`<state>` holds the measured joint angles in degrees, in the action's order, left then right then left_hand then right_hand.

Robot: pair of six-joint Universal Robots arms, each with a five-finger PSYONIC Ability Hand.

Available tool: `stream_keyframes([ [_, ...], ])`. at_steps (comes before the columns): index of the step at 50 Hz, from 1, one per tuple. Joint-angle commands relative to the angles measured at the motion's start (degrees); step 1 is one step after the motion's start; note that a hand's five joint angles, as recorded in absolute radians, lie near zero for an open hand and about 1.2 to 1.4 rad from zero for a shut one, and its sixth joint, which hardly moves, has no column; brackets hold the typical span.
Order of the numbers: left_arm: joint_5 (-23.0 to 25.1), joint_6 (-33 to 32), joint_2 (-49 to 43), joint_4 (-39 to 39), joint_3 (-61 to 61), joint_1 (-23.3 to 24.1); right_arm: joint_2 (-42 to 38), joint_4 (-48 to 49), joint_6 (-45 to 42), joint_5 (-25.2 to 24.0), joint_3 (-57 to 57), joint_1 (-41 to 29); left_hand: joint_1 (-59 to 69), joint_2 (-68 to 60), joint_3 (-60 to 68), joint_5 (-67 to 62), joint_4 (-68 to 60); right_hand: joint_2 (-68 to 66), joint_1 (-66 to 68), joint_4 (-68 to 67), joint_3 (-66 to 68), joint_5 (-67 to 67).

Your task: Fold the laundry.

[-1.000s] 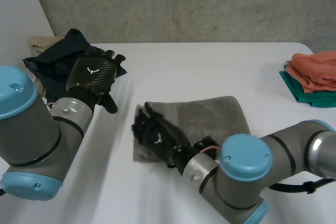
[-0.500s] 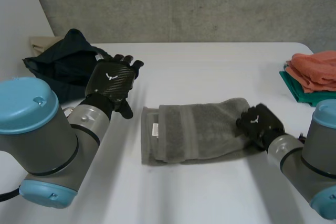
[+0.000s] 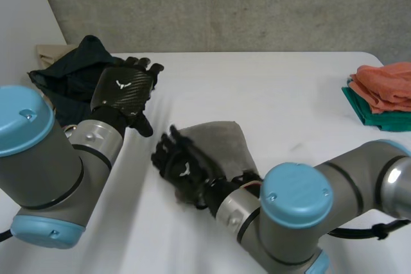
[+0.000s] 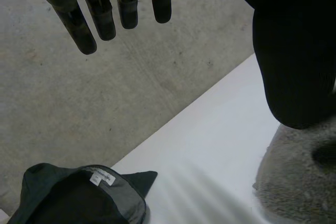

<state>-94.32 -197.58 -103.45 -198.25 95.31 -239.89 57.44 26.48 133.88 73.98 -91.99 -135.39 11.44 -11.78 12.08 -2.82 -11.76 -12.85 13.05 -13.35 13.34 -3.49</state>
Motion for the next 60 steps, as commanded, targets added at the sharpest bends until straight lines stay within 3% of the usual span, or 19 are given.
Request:
stream_keyframes([
  [1,0.01,3.25,-1.14,0.23,-3.9,1.7,14.88,-2.57,26.67,1.86,-4.25,12.68,-0.05,0.39,-0.69,1.42,0.37,2.85,-3.05,3.35,-3.34,3.49],
  [3,0.1,4.91,-2.02,0.32,-5.04,2.84,16.38,-6.94,34.03,1.52,-4.25,16.36,0.12,0.22,-0.52,1.26,0.2,2.85,-3.05,3.35,-3.34,3.49],
  [7,0.19,9.13,-5.27,1.98,-8.46,6.53,16.48,-16.96,39.34,-0.41,-1.8,20.15,0.28,0.05,-0.35,1.09,0.04,2.85,-3.05,3.35,-3.34,3.49],
  [13,-0.51,12.22,-12.73,8.92,-13.3,10.93,10.6,-25.6,39.27,-0.42,4.0,20.78,1.8,-1.46,1.16,-0.43,-1.48,2.85,-3.05,3.35,-3.34,3.49],
  [22,-9.82,12.04,-20.3,13.68,-12.34,12.43,-2.67,-31.67,40.49,-1.21,14.99,18.85,1.8,-1.46,1.17,-0.43,-1.48,2.85,-3.05,3.35,-3.34,3.49],
  [30,-10.8,11.34,-21.8,14.47,-10.85,12.96,-8.48,-32.2,35.93,-0.07,17.38,16.21,1.46,-1.13,0.83,-0.09,-1.14,2.85,-3.05,3.35,-3.34,3.49],
  [38,-10.18,6.6,-19.34,14.47,-11.55,12.43,-3.57,-30.8,26.53,8.01,14.22,16.12,-0.05,0.38,-0.68,1.42,0.37,2.85,-3.05,3.35,-3.34,3.49],
  [42,-6.24,4.92,-14.07,13.77,-13.39,11.03,1.7,-24.3,22.84,11.0,9.3,15.68,0.28,0.05,-0.35,1.09,0.04,2.85,-3.05,3.35,-3.34,3.49],
  [46,2.72,4.57,-10.81,13.59,-16.2,8.39,9.77,-15.53,20.9,10.66,-0.61,13.58,1.12,-0.79,0.49,0.25,-0.8,2.85,-3.05,3.35,-3.34,3.49],
  [47,7.44,4.57,-10.11,13.68,-17.42,7.17,10.75,-14.28,20.72,10.65,-2.21,12.87,1.62,-1.29,0.99,-0.25,-1.3,2.85,-3.05,3.35,-3.34,3.49],
  [50,15.63,4.75,-9.49,14.21,-19.36,5.75,11.82,-9.02,20.19,10.48,-7.56,9.63,1.63,-1.3,1.0,-0.26,-1.31,2.85,-3.05,3.35,-3.34,3.49],
  [51,20.97,5.01,-9.4,14.47,-20.59,5.14,11.38,-7.78,20.19,10.48,-8.72,8.4,1.63,-1.3,1.0,-0.26,-1.31,2.85,-3.05,3.35,-3.34,3.49],
  [55,30.83,5.45,-9.4,16.57,-22.61,3.73,9.01,-3.38,20.02,10.48,-12.33,5.57,1.8,-1.47,1.17,-0.43,-1.48,2.85,-3.05,3.35,-3.34,3.49],
  [60,33.76,6.06,-10.28,19.13,-24.73,2.41,5.14,0.93,19.93,10.39,-13.3,4.69,1.46,-1.13,0.83,-0.09,-1.14,2.85,-3.05,3.35,-3.34,3.49],
])
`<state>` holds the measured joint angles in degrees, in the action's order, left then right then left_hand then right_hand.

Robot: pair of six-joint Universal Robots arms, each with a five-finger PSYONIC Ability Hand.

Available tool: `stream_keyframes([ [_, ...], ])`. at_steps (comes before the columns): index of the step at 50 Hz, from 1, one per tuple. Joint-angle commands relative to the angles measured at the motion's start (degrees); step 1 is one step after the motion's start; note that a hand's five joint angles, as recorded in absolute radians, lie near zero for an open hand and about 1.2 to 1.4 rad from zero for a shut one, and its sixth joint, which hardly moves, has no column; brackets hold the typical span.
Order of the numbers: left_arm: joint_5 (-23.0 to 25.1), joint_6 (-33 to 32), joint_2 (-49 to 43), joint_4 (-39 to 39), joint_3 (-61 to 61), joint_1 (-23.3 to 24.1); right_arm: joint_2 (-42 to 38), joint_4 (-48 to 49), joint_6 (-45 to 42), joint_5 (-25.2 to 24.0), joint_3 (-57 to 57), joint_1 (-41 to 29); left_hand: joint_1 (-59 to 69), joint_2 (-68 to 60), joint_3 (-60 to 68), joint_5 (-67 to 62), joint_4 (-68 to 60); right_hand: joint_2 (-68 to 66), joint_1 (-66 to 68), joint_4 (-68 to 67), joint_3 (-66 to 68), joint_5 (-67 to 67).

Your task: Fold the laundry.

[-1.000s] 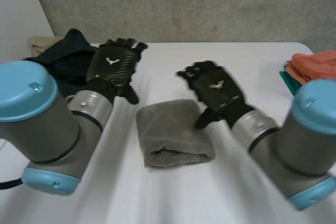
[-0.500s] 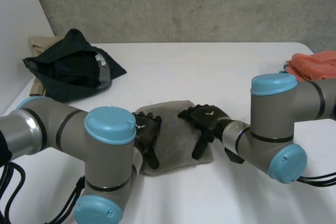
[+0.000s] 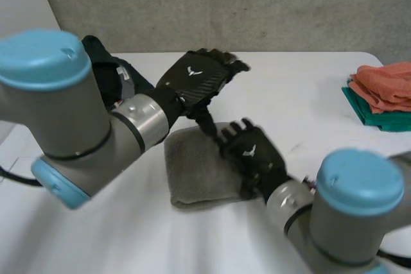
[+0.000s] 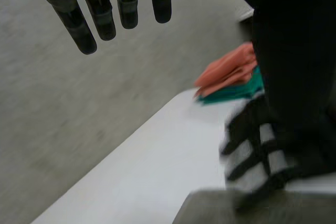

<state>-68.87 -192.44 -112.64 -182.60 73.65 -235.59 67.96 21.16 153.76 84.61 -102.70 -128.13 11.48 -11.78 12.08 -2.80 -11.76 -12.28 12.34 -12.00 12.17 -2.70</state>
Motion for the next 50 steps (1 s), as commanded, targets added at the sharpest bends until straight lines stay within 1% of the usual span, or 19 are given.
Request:
stream_keyframes([
  [1,8.31,0.93,-1.18,3.56,-3.07,-1.9,-5.81,6.95,0.05,-0.32,-2.51,-2.65,1.26,-0.96,0.66,0.06,-0.97,2.28,-2.34,2.0,-2.17,2.7],
  [4,8.31,0.93,-1.62,3.56,-2.81,-1.81,-7.4,9.07,-0.83,-0.5,-1.9,-2.65,0.92,-0.62,0.33,0.4,-0.64,2.28,-2.34,2.0,-2.17,2.7],
  [8,8.31,0.84,-1.71,3.48,-2.55,-1.46,-9.51,11.79,-2.23,-0.5,-0.75,-2.21,0.76,-0.46,0.16,0.57,-0.47,-2.17,2.11,-2.45,2.28,-1.75],
  [10,8.14,0.93,-1.79,3.48,-2.46,-1.54,-10.65,13.28,-3.11,-0.32,0.04,-2.13,0.76,-0.45,0.16,0.57,-0.47,-7.7,7.64,-7.99,7.81,-7.29],
  [19,8.05,0.93,-1.71,3.48,-2.37,-1.54,-12.85,15.4,-4.17,-0.32,3.2,-2.04,0.76,-0.46,0.16,0.57,-0.47,-17.31,17.25,-17.59,17.42,-16.89],
  [22,8.05,1.01,-1.62,3.48,-2.37,-1.63,-13.55,15.4,-3.82,-0.49,4.69,-2.04,0.76,-0.45,0.16,0.57,-0.47,-22.85,22.79,-23.13,22.96,-22.43],
  [26,8.05,1.01,-1.27,3.48,-2.46,-1.9,-14.95,15.22,-3.56,-0.84,7.15,-2.04,0.59,-0.29,-0.01,0.74,-0.3,-34.93,34.87,-35.21,35.04,-34.51],
  [27,8.05,1.01,-1.27,3.48,-2.46,-1.98,-16.09,14.96,-3.56,-1.19,8.38,-2.04,0.59,-0.29,-0.01,0.74,-0.3,-50.96,50.9,-51.25,51.07,-50.54],
  [28,8.05,1.01,-1.18,3.48,-2.37,-1.98,-16.54,14.87,-3.56,-1.46,8.91,-2.04,0.59,-0.29,-0.01,0.74,-0.3,-57.95,57.89,-58.23,58.06,-57.53],
  [31,7.96,1.01,-1.18,3.48,-2.46,-1.98,-17.15,14.52,-3.38,-2.16,10.49,-2.04,0.59,-0.29,-0.01,0.74,-0.3,-67.08,67.02,-67.36,67.19,-66.66],
  [32,7.96,1.01,-1.18,3.48,-2.46,-1.98,-17.16,14.52,-3.29,-2.25,10.67,-2.04,0.42,-0.12,-0.18,0.9,-0.13,-67.71,67.65,-68.0,67.82,-67.29],
  [36,7.96,1.01,-1.0,3.48,-2.46,-2.07,-15.93,14.17,-3.11,-3.3,10.41,-0.72,0.59,-0.29,-0.01,0.74,-0.3,-67.72,67.66,-68.0,67.83,-67.3],
  [37,7.96,1.01,-1.0,3.48,-2.46,-1.98,-15.58,13.82,-3.29,-3.48,10.24,-0.37,0.59,-0.29,-0.01,0.74,-0.3,-60.28,60.22,-60.57,60.39,-59.86],
  [38,7.96,1.01,-1.0,3.48,-2.37,-1.98,-14.79,11.82,-3.47,-3.74,9.89,-0.11,0.59,-0.29,-0.01,0.74,-0.3,-40.23,40.17,-40.51,40.34,-39.81],
  [39,7.96,1.01,-0.92,3.48,-2.37,-1.98,-14.43,10.4,-3.55,-4.01,9.8,0.07,0.59,-0.29,-0.01,0.74,-0.3,-37.03,36.97,-37.31,37.14,-36.61],
  [41,7.87,1.01,-0.91,3.48,-2.37,-1.98,-13.38,5.94,-3.47,-4.45,9.62,0.33,0.59,-0.29,-0.01,0.74,-0.3,-36.66,36.6,-36.95,36.77,-36.24],
  [44,7.87,1.01,-0.91,3.48,-1.93,-2.07,-12.76,3.45,-2.85,-4.63,9.01,0.6,0.59,-0.29,-0.01,0.74,-0.3,-30.8,30.74,-31.08,30.91,-30.38],
  [45,7.96,0.93,-0.91,3.48,-1.67,-2.07,-12.41,3.1,-2.85,-4.54,8.31,0.86,0.59,-0.29,-0.01,0.74,-0.3,-25.61,25.55,-25.89,25.72,-25.19],
  [50,7.96,1.01,-0.91,3.48,-1.05,-2.33,-11.97,3.53,-3.03,-4.54,6.55,1.57,0.75,-0.45,0.16,0.57,-0.47,-11.45,11.39,-11.73,11.56,-11.03],
])
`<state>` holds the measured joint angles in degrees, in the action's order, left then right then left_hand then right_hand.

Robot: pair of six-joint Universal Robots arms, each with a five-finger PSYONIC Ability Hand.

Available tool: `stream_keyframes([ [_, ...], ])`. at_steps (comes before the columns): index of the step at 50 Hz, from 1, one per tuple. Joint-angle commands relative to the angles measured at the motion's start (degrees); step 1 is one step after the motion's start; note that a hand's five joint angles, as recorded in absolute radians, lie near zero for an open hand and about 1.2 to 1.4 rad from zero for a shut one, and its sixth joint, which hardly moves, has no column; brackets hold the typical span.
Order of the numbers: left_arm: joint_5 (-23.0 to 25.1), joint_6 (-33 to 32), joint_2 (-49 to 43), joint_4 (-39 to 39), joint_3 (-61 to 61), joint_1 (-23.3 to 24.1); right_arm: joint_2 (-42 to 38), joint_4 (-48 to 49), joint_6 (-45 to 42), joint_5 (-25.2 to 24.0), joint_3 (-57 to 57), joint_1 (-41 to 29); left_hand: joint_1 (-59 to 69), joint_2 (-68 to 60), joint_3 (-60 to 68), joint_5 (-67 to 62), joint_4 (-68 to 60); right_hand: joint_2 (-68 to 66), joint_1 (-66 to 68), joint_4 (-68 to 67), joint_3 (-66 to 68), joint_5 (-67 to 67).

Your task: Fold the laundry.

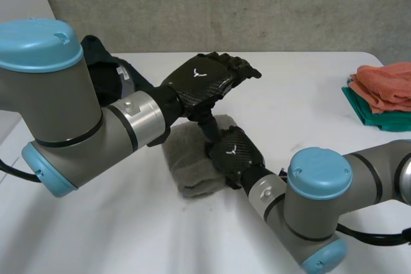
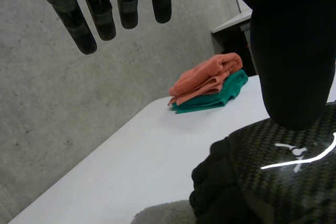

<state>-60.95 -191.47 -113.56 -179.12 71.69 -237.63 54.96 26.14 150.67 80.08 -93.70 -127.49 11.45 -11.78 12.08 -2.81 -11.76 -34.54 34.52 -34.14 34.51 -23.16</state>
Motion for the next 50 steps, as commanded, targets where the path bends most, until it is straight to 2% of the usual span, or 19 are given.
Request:
stream_keyframes([
  [1,0.04,0.04,0.0,0.0,1.0,-0.29,1.03,-1.44,-0.02,-0.01,-2.63,0.84,0.78,-0.45,0.16,0.57,-0.47,12.33,-12.31,11.93,-12.3,10.95],
  [8,0.04,0.13,-0.08,0.0,1.26,-0.29,1.03,-1.27,0.07,-0.01,-3.51,0.84,0.78,-0.45,0.16,0.57,-0.47,15.03,-15.01,14.64,-15.01,13.65],
  [29,0.13,0.13,-0.08,-0.09,1.53,-0.47,-2.75,2.34,-0.28,-0.18,1.85,0.84,0.78,-0.45,0.16,0.57,-0.47,8.48,-8.46,8.08,-8.45,7.1],
  [33,0.13,0.13,-0.17,0.0,1.53,-0.47,-4.33,2.34,-0.37,-0.18,3.61,0.84,0.78,-0.45,0.16,0.57,-0.47,1.27,-1.24,0.87,-1.24,-0.11],
  [38,0.05,0.13,-0.17,0.0,1.53,-0.55,-6.0,2.07,-0.11,-0.18,6.5,0.84,0.62,-0.29,-0.01,0.74,-0.3,-30.97,30.99,-31.36,30.99,-32.35],
  [41,0.04,0.13,-0.17,0.0,1.53,-0.55,-5.21,2.16,0.24,-0.18,6.77,1.1,0.62,-0.29,-0.01,0.74,-0.3,-43.47,43.49,-43.86,43.49,-44.85],
  [50,0.04,0.48,0.44,-0.09,1.0,-1.96,1.9,1.63,2.0,-0.71,6.16,9.96,0.45,-0.12,-0.18,0.91,-0.13,-45.46,45.48,-45.86,45.49,-46.84],
])
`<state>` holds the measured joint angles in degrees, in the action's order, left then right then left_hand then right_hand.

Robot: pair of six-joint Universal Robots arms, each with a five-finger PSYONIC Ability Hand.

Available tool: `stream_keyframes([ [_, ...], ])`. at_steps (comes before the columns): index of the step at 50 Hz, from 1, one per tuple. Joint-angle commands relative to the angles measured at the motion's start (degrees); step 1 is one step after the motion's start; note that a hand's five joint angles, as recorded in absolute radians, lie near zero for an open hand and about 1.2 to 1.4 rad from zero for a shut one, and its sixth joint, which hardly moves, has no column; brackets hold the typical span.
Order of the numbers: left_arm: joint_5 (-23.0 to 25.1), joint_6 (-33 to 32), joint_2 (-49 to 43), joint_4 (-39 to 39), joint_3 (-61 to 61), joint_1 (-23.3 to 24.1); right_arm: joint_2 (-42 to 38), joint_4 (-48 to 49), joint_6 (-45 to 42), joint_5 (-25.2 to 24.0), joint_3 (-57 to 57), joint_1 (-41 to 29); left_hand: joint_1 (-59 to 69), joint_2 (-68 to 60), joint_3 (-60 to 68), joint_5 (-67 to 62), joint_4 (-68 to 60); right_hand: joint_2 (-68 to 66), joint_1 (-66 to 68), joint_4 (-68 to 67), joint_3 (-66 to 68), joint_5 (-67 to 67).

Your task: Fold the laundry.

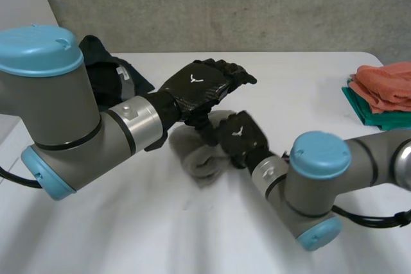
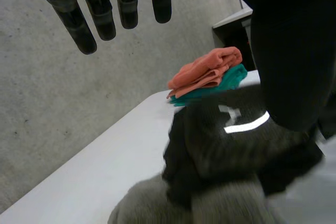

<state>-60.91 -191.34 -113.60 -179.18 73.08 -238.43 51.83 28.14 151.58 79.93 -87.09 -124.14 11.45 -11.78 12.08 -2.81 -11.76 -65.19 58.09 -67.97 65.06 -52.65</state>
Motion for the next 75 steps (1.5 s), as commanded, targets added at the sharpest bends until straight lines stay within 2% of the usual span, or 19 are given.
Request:
stream_keyframes([
  [1,0.0,0.52,0.57,-0.02,-0.49,-1.16,5.12,-0.37,1.08,-1.0,-0.27,7.59,0.45,-0.12,-0.18,0.91,-0.13,-14.81,21.91,-12.03,14.94,-17.35],
  [7,0.0,2.37,1.01,-0.72,-0.84,-0.98,5.65,0.6,0.99,-7.76,3.05,14.35,0.28,0.05,-0.35,1.08,0.03,-14.81,21.91,-12.03,14.94,-17.35],
  [12,0.0,4.21,1.18,-3.54,-0.84,-0.89,5.65,5.07,3.09,-8.83,10.26,19.45,0.45,-0.12,-0.18,0.91,-0.13,-14.81,21.91,-12.03,14.94,-17.35],
  [18,0.09,6.41,3.11,-5.21,-1.01,-0.98,5.21,15.62,17.93,-10.49,20.28,29.03,0.78,-0.45,0.16,0.57,-0.47,-14.81,21.91,-12.03,14.94,-17.35],
  [23,0.09,6.5,3.38,-5.21,-1.37,-0.54,-0.39,20.1,27.35,-14.44,26.6,38.6,0.78,-0.45,0.16,0.57,-0.47,-14.81,21.91,-12.03,14.94,-17.35],
  [26,0.09,6.5,3.29,-5.21,-1.37,0.16,-4.27,21.43,27.62,-17.08,29.25,41.69,0.78,-0.45,0.16,0.57,-0.47,-14.81,21.91,-12.03,14.94,-17.35],
  [31,0.09,6.33,3.03,-5.3,-1.02,0.34,-14.63,24.85,27.71,-25.07,34.26,48.27,1.12,-0.79,0.49,0.24,-0.8,-14.81,21.91,-12.03,14.94,-17.35],
  [40,0.09,6.15,1.89,-5.21,0.13,0.43,-26.25,31.71,28.42,-33.25,33.39,55.5,1.29,-0.96,0.66,0.07,-0.97,-14.81,21.91,-12.03,14.94,-17.35],
  [43,0.0,6.15,1.36,-5.21,0.3,0.51,-28.18,32.33,27.98,-35.8,31.99,56.55,1.29,-0.96,0.66,0.07,-0.97,-14.81,21.91,-12.03,14.94,-17.35],
  [50,-0.09,6.15,1.01,-5.21,0.48,0.86,-26.62,35.93,28.06,-37.48,27.51,59.27,1.46,-1.13,0.83,-0.1,-1.14,-14.81,21.91,-12.03,14.94,-17.35],
  [53,-0.09,6.15,1.09,-5.21,0.48,0.95,-24.77,36.28,27.89,-37.57,25.75,59.54,1.46,-1.13,0.83,-0.1,-1.14,-9.86,16.96,-7.07,9.98,-12.39],
  [58,0.0,6.15,1.53,-5.21,0.31,1.74,-17.41,31.74,27.71,-36.43,18.91,59.81,1.46,-1.13,0.83,-0.1,-1.14,42.36,-35.26,45.14,-42.23,39.82],
  [60,0.0,6.15,1.53,-5.21,0.22,2.09,-14.41,28.39,27.71,-36.43,17.23,59.89,1.46,-1.13,0.83,-0.1,-1.14,53.37,-46.27,56.16,-53.25,50.83],
  [66,0.09,6.24,3.02,-5.3,0.04,2.8,-5.96,8.72,22.98,-36.25,15.72,64.72,1.29,-0.96,0.66,0.07,-0.97,55.19,-48.09,57.97,-55.06,52.65],
  [68,0.09,6.32,3.47,-5.3,0.04,2.8,-4.82,3.53,18.77,-35.73,15.9,66.21,1.46,-1.13,0.83,-0.1,-1.14,55.19,-48.09,57.97,-55.06,52.65],
  [70,0.09,6.41,3.91,-5.3,0.04,2.89,-3.24,-2.89,10.17,-34.32,16.07,68.85,1.29,-0.96,0.66,0.07,-0.97,55.19,-48.09,57.97,-55.06,52.65],
  [72,0.09,6.5,4.26,-5.3,0.04,2.89,-2.18,-6.94,3.58,-32.22,16.6,70.7,1.29,-0.96,0.66,0.07,-0.97,55.19,-48.09,57.97,-55.06,52.65],
  [73,0.09,6.59,4.43,-5.21,0.04,2.89,-1.31,-10.52,-2.81,-28.73,17.56,72.27,1.29,-0.96,0.66,0.07,-0.97,55.19,-48.09,57.97,-55.06,52.65],
  [75,0.09,6.5,5.22,-5.3,-0.05,2.89,-0.51,-13.88,-8.56,-23.71,19.14,73.6,1.29,-0.96,0.66,0.07,-0.97,55.19,-48.09,57.97,-55.06,52.65],
])
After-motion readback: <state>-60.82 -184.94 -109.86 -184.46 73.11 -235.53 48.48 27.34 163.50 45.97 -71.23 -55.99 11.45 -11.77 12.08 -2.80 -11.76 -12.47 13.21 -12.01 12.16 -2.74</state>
